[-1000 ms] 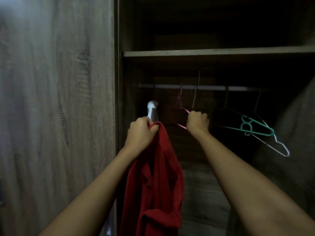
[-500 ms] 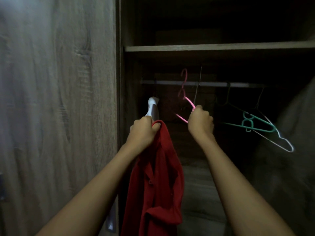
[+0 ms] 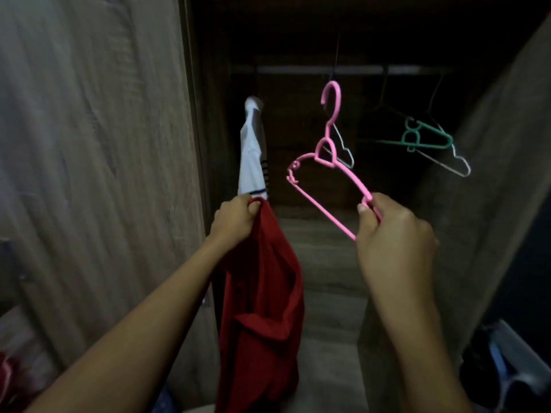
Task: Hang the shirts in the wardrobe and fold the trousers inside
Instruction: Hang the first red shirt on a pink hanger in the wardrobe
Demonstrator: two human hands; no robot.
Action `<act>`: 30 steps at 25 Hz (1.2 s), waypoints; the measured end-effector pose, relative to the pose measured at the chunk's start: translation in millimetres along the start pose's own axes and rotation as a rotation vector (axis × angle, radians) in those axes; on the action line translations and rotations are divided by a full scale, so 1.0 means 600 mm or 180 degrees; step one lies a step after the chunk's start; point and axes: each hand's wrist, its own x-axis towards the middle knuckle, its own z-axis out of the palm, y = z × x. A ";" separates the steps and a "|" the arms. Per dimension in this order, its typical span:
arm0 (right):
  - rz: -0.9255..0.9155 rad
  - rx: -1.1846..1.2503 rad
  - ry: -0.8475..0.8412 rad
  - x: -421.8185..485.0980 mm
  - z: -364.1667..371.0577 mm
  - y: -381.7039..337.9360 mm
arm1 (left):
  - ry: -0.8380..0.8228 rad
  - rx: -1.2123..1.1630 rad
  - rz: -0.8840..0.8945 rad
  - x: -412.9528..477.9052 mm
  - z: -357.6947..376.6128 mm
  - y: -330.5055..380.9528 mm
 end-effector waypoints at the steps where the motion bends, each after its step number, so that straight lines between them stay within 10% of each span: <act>1: 0.0034 0.0265 -0.0011 -0.013 -0.001 0.015 | 0.0017 -0.0036 -0.0105 -0.015 0.008 -0.007; 16: 0.2834 0.4281 -0.1867 -0.271 0.209 0.216 | 0.0203 0.0112 -0.1000 -0.147 -0.050 -0.111; 30: 0.2444 0.3896 -0.2536 -0.399 0.289 0.254 | 0.0403 0.0626 -0.1139 -0.182 -0.139 -0.160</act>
